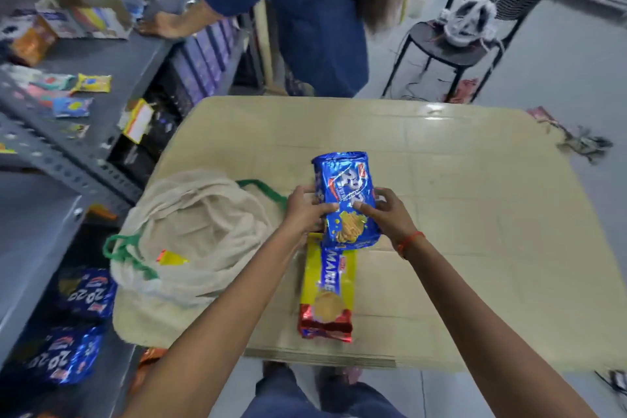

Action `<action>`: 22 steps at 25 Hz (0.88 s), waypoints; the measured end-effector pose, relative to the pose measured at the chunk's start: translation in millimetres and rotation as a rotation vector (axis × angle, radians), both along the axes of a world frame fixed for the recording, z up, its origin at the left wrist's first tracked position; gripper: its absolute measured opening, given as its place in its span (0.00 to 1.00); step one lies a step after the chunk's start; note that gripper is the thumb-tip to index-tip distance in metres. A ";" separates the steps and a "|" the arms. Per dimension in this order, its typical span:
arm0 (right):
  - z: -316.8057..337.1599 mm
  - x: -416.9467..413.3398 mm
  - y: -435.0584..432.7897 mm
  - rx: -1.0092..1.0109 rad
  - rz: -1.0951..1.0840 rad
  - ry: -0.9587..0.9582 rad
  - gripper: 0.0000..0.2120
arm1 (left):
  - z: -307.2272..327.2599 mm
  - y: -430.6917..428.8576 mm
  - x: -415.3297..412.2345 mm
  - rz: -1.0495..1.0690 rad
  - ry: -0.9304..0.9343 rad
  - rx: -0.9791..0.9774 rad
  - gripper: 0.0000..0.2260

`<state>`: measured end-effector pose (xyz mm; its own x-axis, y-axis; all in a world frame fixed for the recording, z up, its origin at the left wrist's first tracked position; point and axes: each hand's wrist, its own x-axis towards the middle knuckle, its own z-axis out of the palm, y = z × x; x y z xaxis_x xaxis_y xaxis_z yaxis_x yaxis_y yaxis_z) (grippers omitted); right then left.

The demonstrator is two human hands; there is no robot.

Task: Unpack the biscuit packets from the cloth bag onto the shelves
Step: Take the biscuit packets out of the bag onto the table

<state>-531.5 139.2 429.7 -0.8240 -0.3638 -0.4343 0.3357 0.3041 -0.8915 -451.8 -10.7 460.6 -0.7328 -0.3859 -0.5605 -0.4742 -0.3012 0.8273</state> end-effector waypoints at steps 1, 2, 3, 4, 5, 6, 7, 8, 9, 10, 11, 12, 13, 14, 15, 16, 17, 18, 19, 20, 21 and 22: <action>-5.3 -10.2 14.3 0.032 -0.053 0.048 0.23 | -9.7 17.4 -16.6 -0.007 0.022 -0.013 0.19; -10.4 -22.1 29.4 0.070 -0.094 0.080 0.22 | -22.0 36.1 -34.1 -0.039 0.037 -0.037 0.17; -16.1 -33.3 42.1 0.119 -0.113 0.101 0.21 | -32.9 52.3 -49.3 -0.076 0.041 -0.071 0.16; -23.5 -44.4 53.8 0.170 -0.114 0.115 0.20 | -45.5 66.4 -64.1 -0.117 0.026 -0.112 0.17; -30.3 -52.0 61.9 0.224 -0.105 0.117 0.19 | -57.8 75.2 -76.2 -0.162 -0.001 -0.167 0.18; -39.2 -60.2 69.5 0.267 -0.102 0.109 0.18 | -75.6 82.1 -90.6 -0.206 -0.023 -0.216 0.18; -47.4 -65.8 74.4 0.311 -0.098 0.101 0.17 | -94.1 85.6 -103.3 -0.260 -0.042 -0.248 0.18; -53.8 -68.0 76.7 0.347 -0.093 0.103 0.17 | -128.6 84.8 -117.7 -0.324 -0.061 -0.271 0.19; -57.8 -68.6 77.4 0.380 -0.081 0.104 0.18 | -166.3 82.8 -130.8 -0.392 -0.093 -0.291 0.21; -59.2 -67.8 76.2 0.403 -0.061 0.104 0.19 | -196.0 81.7 -140.0 -0.435 -0.128 -0.302 0.25; -58.9 -65.2 73.0 0.427 -0.046 0.096 0.22 | -198.1 81.1 -139.2 -0.472 -0.148 -0.306 0.28; -59.6 -62.9 68.7 0.464 -0.037 0.108 0.24 | -186.8 81.1 -134.2 -0.480 -0.145 -0.309 0.29; -59.2 -59.6 61.9 0.534 -0.024 0.151 0.26 | -151.2 81.1 -122.3 -0.471 -0.116 -0.295 0.28; -60.1 -55.1 53.1 0.612 -0.006 0.225 0.26 | -115.5 78.9 -108.9 -0.456 -0.090 -0.297 0.25; -58.9 -49.8 39.9 0.666 0.017 0.307 0.25 | -81.8 76.3 -95.3 -0.429 -0.072 -0.310 0.21; -54.9 -42.5 22.7 0.659 0.044 0.370 0.24 | -73.2 67.9 -84.9 -0.373 -0.056 -0.341 0.17; -49.7 -35.2 4.7 0.606 0.073 0.399 0.21 | -67.1 57.9 -74.6 -0.306 -0.050 -0.382 0.15; -45.2 -27.7 -16.1 0.537 0.112 0.412 0.17 | -63.6 42.5 -61.5 -0.224 -0.044 -0.414 0.13; -37.8 -17.6 -40.7 0.481 0.165 0.397 0.13 | -59.3 21.6 -44.8 -0.136 -0.041 -0.445 0.12; -31.6 -7.5 -66.4 0.428 0.220 0.361 0.11 | -58.7 -1.9 -28.0 -0.052 -0.050 -0.491 0.11; -23.9 3.6 -90.3 0.376 0.274 0.319 0.10 | -53.5 -24.4 -9.7 0.018 -0.064 -0.540 0.09; -17.9 15.6 -116.0 0.319 0.324 0.286 0.09 | -49.4 -49.3 9.4 0.080 -0.080 -0.572 0.08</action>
